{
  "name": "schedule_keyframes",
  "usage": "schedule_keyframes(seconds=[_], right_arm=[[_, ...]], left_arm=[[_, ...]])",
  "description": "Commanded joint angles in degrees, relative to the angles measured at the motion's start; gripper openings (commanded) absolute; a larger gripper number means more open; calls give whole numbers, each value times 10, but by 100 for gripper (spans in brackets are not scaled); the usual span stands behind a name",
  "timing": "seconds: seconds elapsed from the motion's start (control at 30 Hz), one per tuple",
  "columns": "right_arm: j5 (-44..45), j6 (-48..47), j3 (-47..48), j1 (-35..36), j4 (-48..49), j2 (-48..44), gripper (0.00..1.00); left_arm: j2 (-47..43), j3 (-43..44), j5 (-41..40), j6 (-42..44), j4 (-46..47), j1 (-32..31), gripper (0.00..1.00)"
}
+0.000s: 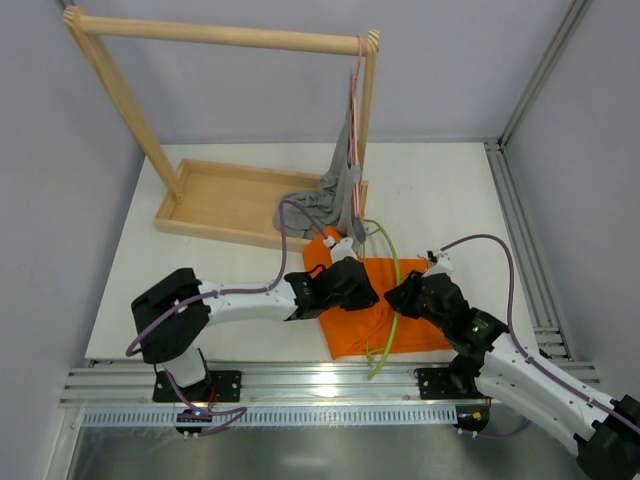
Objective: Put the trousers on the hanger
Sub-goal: Place trousers on hanger
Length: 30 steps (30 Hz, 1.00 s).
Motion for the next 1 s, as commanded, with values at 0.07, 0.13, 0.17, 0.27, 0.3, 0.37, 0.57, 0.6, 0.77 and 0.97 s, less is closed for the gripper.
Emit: schedule_keyframes(seconds=[0.07, 0.13, 0.17, 0.27, 0.3, 0.37, 0.57, 0.6, 0.77, 0.97], right_arm=[[-37, -23, 37, 7, 15, -21, 25], [-37, -23, 38, 9, 10, -22, 25], [-38, -23, 37, 10, 10, -22, 25], [-51, -23, 28, 14, 21, -22, 25], [-59, -23, 25, 16, 23, -23, 25], [-64, -22, 23, 23, 26, -27, 26], [-64, -21, 22, 37, 24, -33, 29], [-64, -20, 21, 38, 24, -31, 29], [-77, -21, 21, 43, 36, -29, 33], [-103, -29, 21, 56, 60, -29, 37]], left_arm=[[10, 34, -24, 14, -14, -1, 15], [19, 40, -22, 18, -11, -1, 12], [24, 46, -21, 20, -9, -1, 11], [47, 57, -8, 21, -11, -1, 7], [53, 62, -6, 21, -10, -1, 5], [62, 63, 0, 18, -3, -1, 4], [63, 59, -5, 11, -11, -1, 4], [48, 55, -16, 10, -19, 0, 5], [-18, 28, -68, 18, -71, 2, 22], [-126, -17, -109, 47, -69, 8, 41]])
